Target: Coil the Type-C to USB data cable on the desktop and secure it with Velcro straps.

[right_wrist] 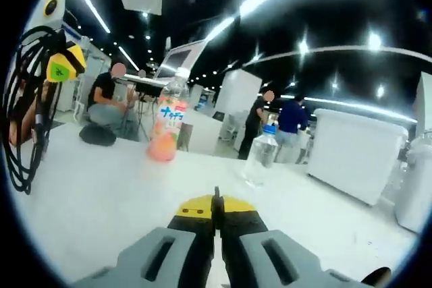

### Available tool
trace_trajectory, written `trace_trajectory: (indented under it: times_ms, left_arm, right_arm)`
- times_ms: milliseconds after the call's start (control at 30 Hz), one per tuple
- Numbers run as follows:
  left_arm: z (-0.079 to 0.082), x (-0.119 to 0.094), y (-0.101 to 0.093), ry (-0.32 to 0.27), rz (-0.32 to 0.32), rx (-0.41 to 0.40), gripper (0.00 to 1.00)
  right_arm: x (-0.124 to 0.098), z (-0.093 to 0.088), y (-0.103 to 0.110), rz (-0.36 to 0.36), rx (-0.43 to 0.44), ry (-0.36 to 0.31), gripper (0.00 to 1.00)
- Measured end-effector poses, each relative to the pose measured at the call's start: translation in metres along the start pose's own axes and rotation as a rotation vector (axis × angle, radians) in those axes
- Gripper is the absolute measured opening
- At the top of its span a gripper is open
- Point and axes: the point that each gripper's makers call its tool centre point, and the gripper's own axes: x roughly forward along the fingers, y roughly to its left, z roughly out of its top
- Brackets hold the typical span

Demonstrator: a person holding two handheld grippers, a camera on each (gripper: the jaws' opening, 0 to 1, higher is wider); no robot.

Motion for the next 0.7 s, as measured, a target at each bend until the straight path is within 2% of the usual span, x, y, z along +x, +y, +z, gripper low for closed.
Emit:
trace_trajectory:
  times_ms: [100, 133, 367, 433, 533, 700]
  left_arm:
    - [0.019, 0.011, -0.021, -0.02, -0.037, 0.027, 0.06]
    - [0.024, 0.013, -0.026, -0.027, -0.048, 0.03, 0.06]
    - [0.051, 0.029, -0.066, -0.07, -0.118, 0.051, 0.06]
    - [0.06, 0.033, -0.077, -0.104, -0.126, 0.057, 0.06]
    - [0.073, 0.037, -0.095, -0.143, -0.17, 0.031, 0.06]
    - [0.087, 0.047, -0.127, -0.176, -0.24, 0.001, 0.06]
  right_arm:
    - [-0.028, -0.005, -0.024, -0.053, 0.015, 0.0, 0.02]
    - [-0.045, -0.009, -0.038, -0.09, 0.011, 0.007, 0.02]
    - [-0.124, -0.03, -0.092, -0.25, 0.0, 0.032, 0.02]
    - [-0.142, -0.034, -0.1, -0.279, -0.001, 0.037, 0.02]
    - [-0.17, -0.042, -0.112, -0.321, 0.0, 0.051, 0.02]
    - [-0.216, -0.056, -0.126, -0.381, -0.022, 0.08, 0.02]
